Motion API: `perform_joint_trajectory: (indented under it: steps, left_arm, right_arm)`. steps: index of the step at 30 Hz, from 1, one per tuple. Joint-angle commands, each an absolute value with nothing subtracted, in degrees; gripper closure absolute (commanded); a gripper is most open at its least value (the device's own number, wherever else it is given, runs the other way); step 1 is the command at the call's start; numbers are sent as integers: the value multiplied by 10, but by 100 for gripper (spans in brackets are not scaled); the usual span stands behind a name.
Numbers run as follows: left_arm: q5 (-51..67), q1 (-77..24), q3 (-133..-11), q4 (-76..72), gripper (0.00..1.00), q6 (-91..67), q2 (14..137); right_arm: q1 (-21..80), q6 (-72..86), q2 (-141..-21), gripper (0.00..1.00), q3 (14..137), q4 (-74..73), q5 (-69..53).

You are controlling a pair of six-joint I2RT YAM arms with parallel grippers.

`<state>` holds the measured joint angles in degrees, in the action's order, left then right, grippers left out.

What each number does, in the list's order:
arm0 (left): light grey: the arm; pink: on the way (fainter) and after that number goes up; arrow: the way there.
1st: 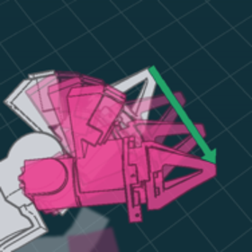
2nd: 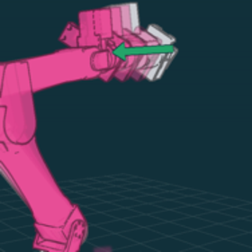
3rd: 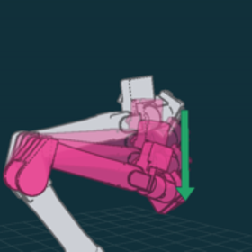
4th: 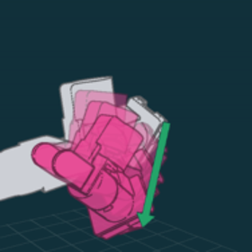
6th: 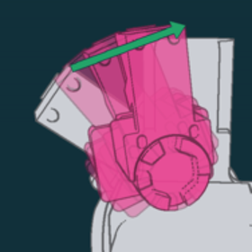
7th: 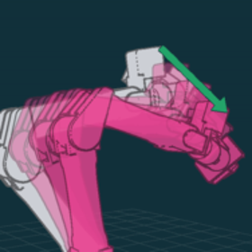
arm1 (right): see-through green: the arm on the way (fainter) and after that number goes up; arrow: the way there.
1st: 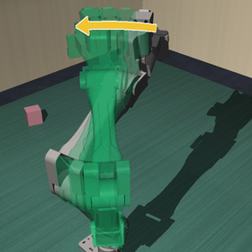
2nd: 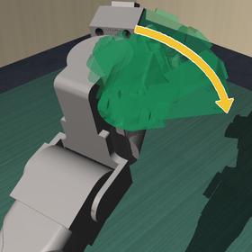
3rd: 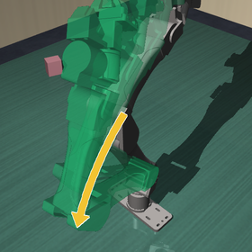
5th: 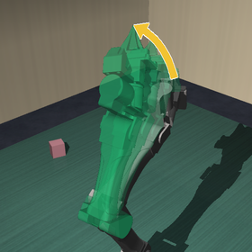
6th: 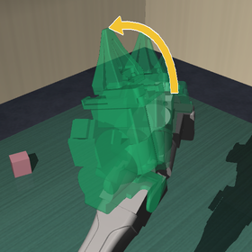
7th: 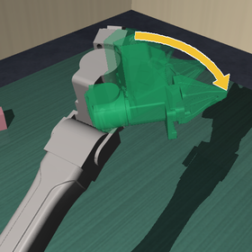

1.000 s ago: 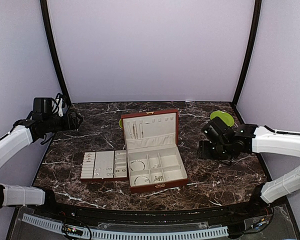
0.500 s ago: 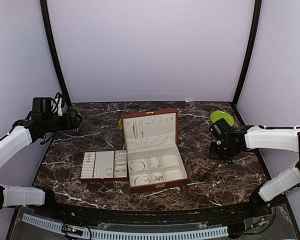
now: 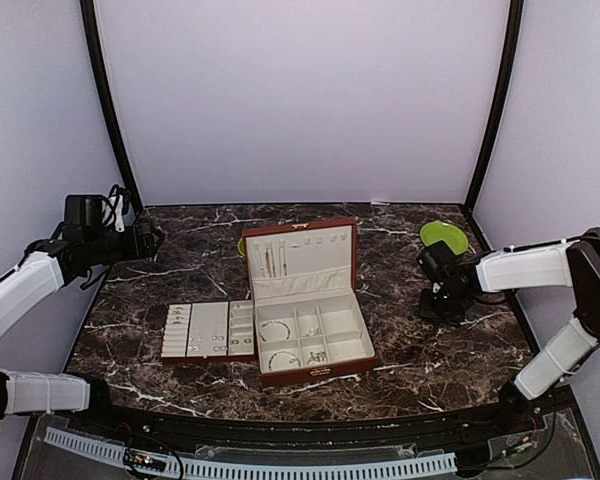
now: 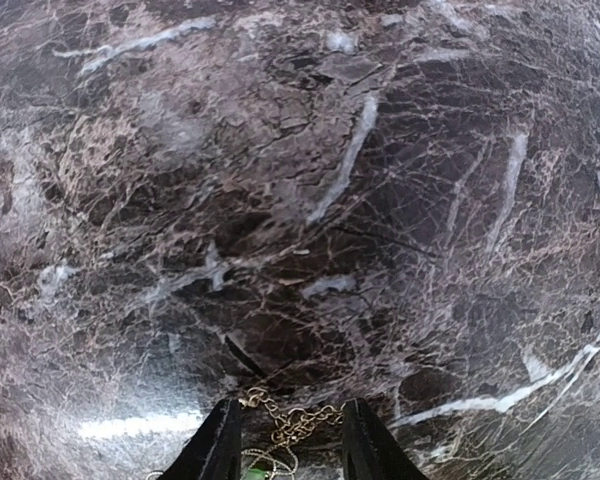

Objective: Organize the mixed jewelry
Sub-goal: Pick up the necklace from the center of the board.

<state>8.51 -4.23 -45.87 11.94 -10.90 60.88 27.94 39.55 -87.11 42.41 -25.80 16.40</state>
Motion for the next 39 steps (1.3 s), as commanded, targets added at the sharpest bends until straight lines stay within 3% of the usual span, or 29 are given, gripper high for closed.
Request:
perform_joint_trajectory:
  steps: [1, 10, 17, 31, 39]
  left_arm:
    - [83, -40, -451, 111, 8, -105, 595]
    - [82, -39, -451, 113, 8, -105, 595]
    - [81, -39, -450, 112, 8, -105, 594]
    - [135, -49, -423, 81, 9, -102, 552]
    - [121, -171, -423, 61, 14, -135, 524]
  right_arm:
    - [276, 400, -877, 64, 429, -237, 161]
    - [275, 416, -881, 80, 404, -230, 153]
    - [275, 423, -860, 100, 393, -225, 157]
    - [275, 402, -686, 100, 338, -137, 129]
    - [275, 358, -579, 100, 322, -96, 55]
